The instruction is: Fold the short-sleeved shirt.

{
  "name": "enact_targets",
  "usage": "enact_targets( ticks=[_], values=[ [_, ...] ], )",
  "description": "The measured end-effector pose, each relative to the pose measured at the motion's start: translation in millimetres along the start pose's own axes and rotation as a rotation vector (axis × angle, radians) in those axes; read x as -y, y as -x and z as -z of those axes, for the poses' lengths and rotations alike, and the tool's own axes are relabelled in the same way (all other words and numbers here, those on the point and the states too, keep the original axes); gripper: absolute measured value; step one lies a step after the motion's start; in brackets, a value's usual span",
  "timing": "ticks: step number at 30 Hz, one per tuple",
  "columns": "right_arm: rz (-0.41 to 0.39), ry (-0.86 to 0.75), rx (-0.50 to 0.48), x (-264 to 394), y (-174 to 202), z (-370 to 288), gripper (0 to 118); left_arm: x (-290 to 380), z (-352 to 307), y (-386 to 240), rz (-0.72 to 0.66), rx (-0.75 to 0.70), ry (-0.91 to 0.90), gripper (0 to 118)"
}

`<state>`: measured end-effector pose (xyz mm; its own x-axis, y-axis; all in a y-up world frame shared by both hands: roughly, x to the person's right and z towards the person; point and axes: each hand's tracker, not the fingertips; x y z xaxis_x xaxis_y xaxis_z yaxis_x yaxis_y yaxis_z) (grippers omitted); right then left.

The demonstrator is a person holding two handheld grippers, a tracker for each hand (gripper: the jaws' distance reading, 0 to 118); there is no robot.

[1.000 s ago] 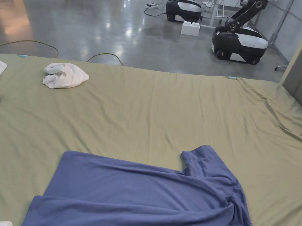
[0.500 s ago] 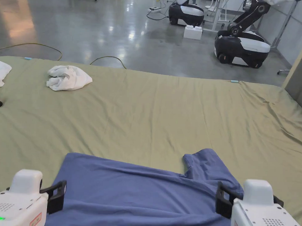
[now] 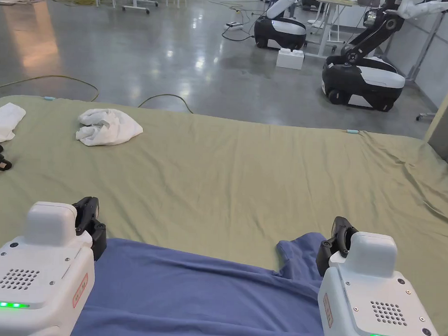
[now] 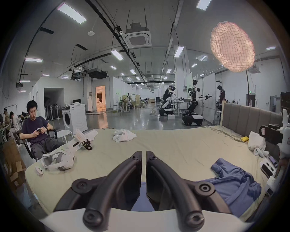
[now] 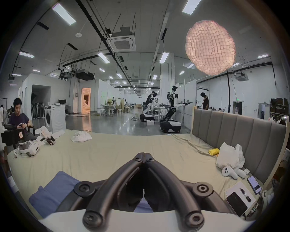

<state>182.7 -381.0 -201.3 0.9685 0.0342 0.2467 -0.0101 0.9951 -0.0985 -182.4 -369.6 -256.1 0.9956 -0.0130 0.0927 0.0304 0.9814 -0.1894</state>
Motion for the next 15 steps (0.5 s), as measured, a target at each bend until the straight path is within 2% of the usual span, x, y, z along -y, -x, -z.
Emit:
enact_targets(
  ticks=[5,11,15],
  values=[
    [0.005,0.006,-0.005,-2.0,0.8,5.8,0,10.7,20.6,14.4,-0.013,-0.009,0.076,4],
    [-0.011,0.089,-0.002,8.7,-6.3,21.7,0,40.4,101.4,45.2,-0.058,0.059,0.45,4],
    [-0.01,0.145,0.008,17.9,-13.9,31.5,0,62.1,168.1,65.3,-0.089,0.081,0.623,4]
  ],
)
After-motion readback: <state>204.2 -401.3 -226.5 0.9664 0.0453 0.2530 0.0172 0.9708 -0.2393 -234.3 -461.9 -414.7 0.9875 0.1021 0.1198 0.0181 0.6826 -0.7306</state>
